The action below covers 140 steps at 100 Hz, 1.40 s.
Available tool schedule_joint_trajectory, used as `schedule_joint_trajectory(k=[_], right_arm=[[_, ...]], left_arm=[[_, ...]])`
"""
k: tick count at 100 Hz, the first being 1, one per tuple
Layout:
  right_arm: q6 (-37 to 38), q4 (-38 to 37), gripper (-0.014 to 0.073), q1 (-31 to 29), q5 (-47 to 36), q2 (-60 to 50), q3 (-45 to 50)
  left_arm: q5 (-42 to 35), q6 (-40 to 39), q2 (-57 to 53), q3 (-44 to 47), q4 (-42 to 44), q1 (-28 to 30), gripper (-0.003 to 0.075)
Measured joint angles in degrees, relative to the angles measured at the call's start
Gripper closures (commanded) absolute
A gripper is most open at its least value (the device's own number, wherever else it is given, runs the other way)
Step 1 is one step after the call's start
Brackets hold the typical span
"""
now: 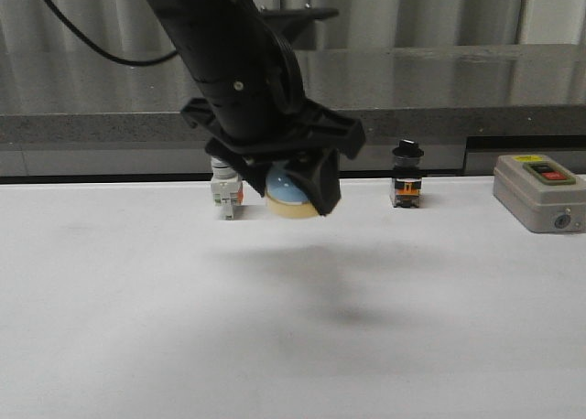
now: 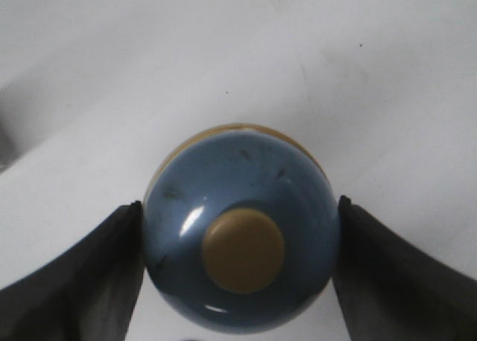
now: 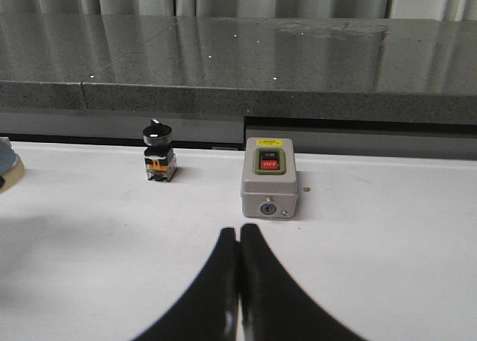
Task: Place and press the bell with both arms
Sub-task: 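Carry the bell with the left gripper toward the table center, then set the bell down and open the left gripper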
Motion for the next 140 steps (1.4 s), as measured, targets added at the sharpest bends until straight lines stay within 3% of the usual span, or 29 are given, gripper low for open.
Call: schedule_joint_trajectory(k=[39,93,140], right_arm=[[0.0,0.0,0.0654,0.0,0.0,0.0,0.0],[0.0,0.0,0.0654,0.0,0.0,0.0,0.0],[0.0,0.0,0.0654,0.0,0.0,0.0,0.0]], left_arm=[[-0.2,0.0,6.7,-1.3,-0.1,-1.2,0.0478],[0.1,0.0,7.4,-1.4,-0.3,-1.2,0.0057],[1.0,0.0,4.8,-1.4,-1.7,-1.2,0.0057]])
